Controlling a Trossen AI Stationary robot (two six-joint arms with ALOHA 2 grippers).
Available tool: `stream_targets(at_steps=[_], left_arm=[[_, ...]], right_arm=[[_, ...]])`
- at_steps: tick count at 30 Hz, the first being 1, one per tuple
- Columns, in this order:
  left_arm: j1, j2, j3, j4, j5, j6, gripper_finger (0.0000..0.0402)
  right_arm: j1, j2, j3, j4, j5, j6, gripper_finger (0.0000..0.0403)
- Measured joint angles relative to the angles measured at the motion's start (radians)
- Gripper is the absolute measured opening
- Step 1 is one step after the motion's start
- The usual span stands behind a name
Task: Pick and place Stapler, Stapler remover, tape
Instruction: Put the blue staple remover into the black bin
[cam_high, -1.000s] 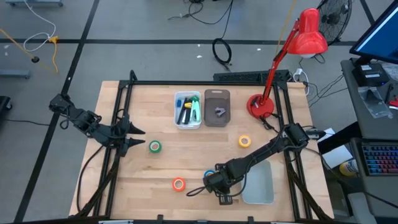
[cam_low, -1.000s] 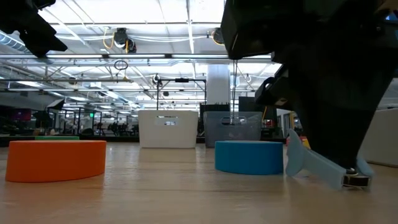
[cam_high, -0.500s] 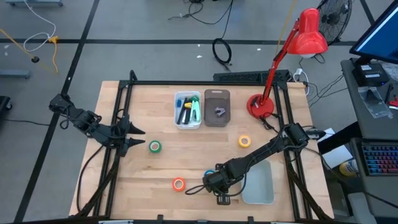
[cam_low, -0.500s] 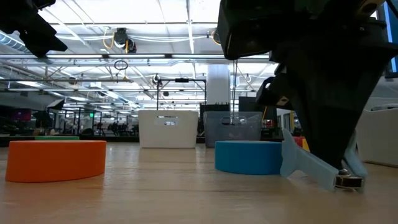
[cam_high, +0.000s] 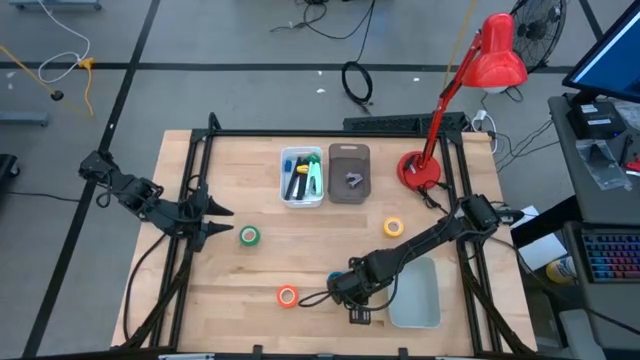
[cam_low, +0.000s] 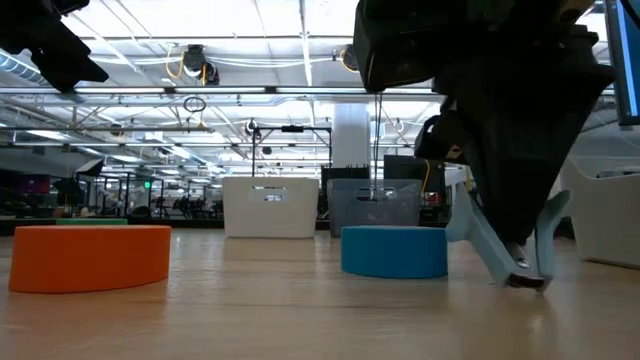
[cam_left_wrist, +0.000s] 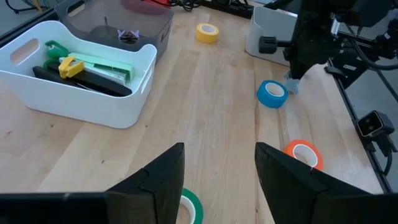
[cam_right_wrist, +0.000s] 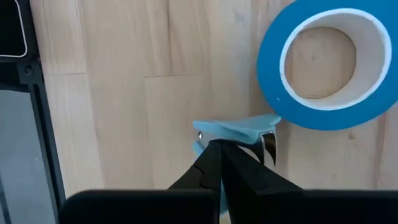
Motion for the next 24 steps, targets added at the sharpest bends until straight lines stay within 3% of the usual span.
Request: stream_targets(at_steps=[15, 24], left_arm=[[0.000, 0.000, 0.000, 0.000, 0.000, 0.000, 0.0198], [0.000, 0.000, 0.000, 0.001, 0.001, -0.001, 0.0198]], right_arm=[[0.000, -0.005, 0.000, 0.004, -0.064, -0.006, 0.0001], [-0.033, -0.111, 0.003, -0.011, -0.134, -0.018, 0.0000]])
